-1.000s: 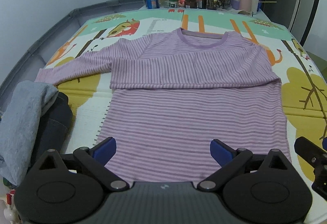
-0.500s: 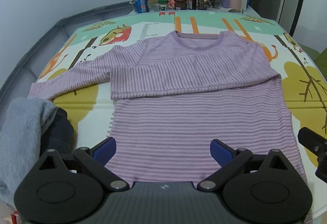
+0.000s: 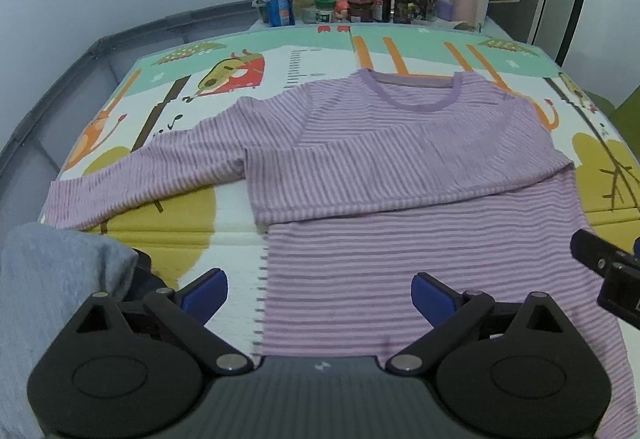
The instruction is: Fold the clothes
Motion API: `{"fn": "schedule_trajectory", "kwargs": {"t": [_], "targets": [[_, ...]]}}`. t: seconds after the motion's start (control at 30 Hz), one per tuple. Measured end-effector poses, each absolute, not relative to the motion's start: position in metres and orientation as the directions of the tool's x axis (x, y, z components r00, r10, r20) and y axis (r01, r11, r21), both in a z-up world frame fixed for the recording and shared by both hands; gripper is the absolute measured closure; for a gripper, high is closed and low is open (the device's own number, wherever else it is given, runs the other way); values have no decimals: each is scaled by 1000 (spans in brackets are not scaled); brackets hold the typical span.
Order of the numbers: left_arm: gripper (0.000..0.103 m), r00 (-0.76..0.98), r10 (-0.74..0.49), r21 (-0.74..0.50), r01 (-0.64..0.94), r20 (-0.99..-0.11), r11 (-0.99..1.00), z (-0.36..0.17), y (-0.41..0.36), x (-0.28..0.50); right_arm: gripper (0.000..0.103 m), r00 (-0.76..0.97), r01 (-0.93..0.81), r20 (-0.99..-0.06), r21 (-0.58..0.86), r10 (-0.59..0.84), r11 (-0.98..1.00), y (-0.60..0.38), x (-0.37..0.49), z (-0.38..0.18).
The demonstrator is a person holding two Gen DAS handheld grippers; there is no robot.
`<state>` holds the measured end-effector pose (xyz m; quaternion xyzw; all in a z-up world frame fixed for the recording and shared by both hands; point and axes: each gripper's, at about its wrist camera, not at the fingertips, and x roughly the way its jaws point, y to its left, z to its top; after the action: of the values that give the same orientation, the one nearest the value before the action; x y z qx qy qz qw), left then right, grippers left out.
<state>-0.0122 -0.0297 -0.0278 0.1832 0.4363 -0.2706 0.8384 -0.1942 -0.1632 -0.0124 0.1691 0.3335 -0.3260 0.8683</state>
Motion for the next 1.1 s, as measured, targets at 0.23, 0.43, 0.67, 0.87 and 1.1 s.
{"fn": "schedule_trajectory", "kwargs": {"t": [0.23, 0.43, 0.67, 0.87, 1.1], "targets": [[3, 447, -293, 42, 601, -845, 798, -31, -35, 4, 18, 547, 679, -696, 43, -465, 733, -162, -171, -4], [3, 461, -261, 61, 575, -848, 816, -32, -45, 4, 13, 556, 642, -699, 17, -450, 767, -174, -163, -2], [3, 476, -229, 86, 552, -849, 830, -31, -53, 6, 9, 567, 614, -716, 37, -408, 788, -189, -153, -8], [3, 480, -203, 106, 542, -854, 834, -34, -56, 9, 8, 557, 614, -736, 54, -384, 788, -198, -147, -17], [3, 471, -197, 98, 530, -860, 842, -38, -58, 14, 7, 547, 607, -750, 48, -372, 793, -201, -140, -26]]}}
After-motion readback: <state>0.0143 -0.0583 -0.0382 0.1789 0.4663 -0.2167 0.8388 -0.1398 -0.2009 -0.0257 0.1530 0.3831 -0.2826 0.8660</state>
